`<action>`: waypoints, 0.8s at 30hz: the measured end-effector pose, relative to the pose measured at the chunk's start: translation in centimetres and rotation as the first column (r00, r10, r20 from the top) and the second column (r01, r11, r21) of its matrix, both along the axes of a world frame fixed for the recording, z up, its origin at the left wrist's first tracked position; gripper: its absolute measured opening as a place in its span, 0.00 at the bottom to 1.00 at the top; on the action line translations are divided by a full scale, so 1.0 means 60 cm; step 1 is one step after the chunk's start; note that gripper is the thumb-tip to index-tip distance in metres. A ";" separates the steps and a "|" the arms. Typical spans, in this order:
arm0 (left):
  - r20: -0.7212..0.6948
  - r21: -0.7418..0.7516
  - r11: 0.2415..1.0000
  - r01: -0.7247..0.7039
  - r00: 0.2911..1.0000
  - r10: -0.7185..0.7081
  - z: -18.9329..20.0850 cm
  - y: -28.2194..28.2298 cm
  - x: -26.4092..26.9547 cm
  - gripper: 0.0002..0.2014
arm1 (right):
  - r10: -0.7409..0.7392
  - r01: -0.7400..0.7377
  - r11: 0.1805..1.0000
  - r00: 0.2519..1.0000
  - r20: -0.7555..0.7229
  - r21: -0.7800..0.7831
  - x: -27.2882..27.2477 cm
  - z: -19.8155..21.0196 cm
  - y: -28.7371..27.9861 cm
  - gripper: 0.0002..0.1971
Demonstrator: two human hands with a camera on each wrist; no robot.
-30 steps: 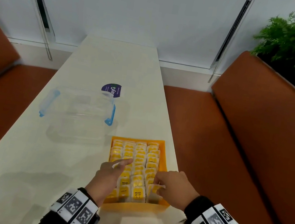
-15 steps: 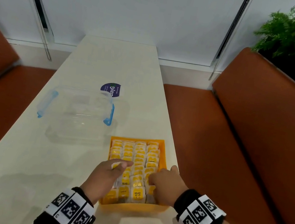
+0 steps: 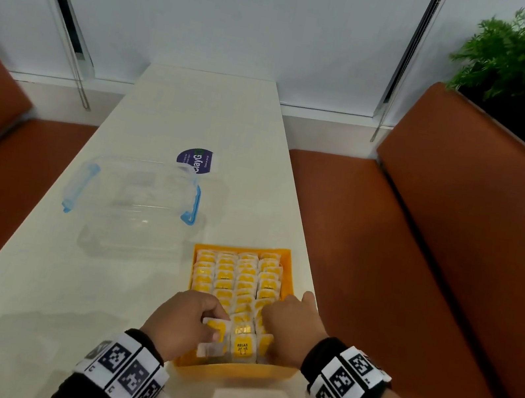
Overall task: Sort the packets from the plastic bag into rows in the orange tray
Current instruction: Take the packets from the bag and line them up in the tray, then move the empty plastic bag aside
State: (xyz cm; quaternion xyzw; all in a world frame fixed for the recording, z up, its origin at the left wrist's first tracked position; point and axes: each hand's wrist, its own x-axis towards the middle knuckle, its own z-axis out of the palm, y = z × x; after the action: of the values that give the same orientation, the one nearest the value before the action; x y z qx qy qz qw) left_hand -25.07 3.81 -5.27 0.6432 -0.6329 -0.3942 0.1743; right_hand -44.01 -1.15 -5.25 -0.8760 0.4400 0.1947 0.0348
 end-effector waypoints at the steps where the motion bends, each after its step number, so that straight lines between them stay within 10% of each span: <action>1: 0.037 0.017 0.999 0.039 0.999 -0.040 -0.001 -0.003 -0.004 0.12 | -0.041 0.041 0.999 0.998 0.054 0.007 -0.003 0.003 -0.002 0.08; 6: 0.263 0.101 0.978 0.185 0.943 -0.205 -0.010 -0.022 -0.034 0.12 | -0.204 0.215 0.977 0.903 0.377 0.013 -0.013 0.021 -0.014 0.14; 14: 0.521 0.179 0.967 0.181 0.816 -0.250 -0.021 -0.025 -0.039 0.17 | -0.261 0.285 0.958 0.858 0.443 0.012 -0.030 0.019 -0.004 0.12; 24: 0.386 0.087 0.984 0.156 0.905 -0.178 0.000 -0.014 -0.035 0.25 | -0.288 0.328 0.944 0.806 0.517 0.014 -0.032 0.020 -0.006 0.10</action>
State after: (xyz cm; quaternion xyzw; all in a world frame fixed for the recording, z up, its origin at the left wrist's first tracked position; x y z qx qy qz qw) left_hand -27.17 3.00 -5.26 0.6570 -0.6966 -0.2880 -0.0077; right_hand -45.93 -1.48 -4.07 -0.8134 0.5580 -0.0704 0.1484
